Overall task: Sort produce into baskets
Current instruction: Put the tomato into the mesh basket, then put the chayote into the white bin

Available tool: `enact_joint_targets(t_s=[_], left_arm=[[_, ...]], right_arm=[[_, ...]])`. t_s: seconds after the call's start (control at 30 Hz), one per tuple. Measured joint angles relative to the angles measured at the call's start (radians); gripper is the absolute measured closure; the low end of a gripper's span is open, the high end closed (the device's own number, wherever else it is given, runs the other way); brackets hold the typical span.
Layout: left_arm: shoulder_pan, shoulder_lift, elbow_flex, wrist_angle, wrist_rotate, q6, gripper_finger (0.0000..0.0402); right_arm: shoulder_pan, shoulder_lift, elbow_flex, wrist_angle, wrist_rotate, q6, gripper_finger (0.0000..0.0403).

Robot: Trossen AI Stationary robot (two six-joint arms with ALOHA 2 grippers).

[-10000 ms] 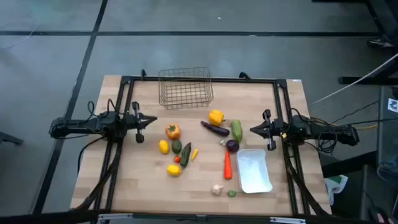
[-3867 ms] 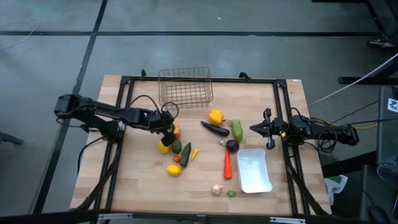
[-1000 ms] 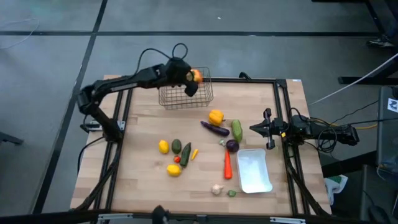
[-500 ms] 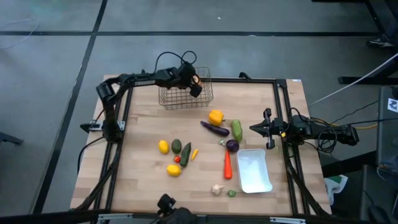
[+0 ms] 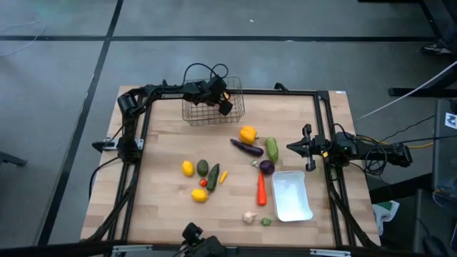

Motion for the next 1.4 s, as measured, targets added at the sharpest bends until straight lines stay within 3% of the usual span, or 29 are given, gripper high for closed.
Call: enact_joint_targets(t_s=[0.37, 0.73, 1.4], left_arm=[[0.0, 0.0, -0.005, 0.003, -0.001, 0.022, 0.0074], [0.0, 0.0, -0.005, 0.001, -0.001, 0.033, 0.0006], [0.0, -0.063, 0.006, -0.033, -0.001, 0.086, 0.0007]], right_arm=[[0.0, 0.0, 0.0, 0.0, 0.0, 0.0, 0.0384], [0.0, 0.0, 0.0, 0.0, 0.0, 0.0, 0.0384], [0.0, 0.0, 0.0, 0.003, -0.002, 0.003, 0.0384]])
